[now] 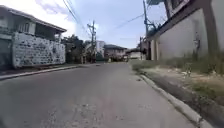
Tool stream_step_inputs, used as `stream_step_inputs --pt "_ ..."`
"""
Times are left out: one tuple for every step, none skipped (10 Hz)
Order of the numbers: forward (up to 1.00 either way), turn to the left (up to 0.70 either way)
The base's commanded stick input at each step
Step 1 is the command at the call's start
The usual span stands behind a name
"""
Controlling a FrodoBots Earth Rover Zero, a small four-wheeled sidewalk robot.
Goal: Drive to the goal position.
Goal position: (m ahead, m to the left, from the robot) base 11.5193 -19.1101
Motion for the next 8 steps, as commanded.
stream_step_inputs --pt "1.0 -0.4" --pt "1.0 -0.35" --pt "1.0 -0.39" --pt "1.0 -0.06" --pt "1.0 0.0" --pt "1.0 0.0" --pt "1.0 0.0" --pt "1.0 0.0"
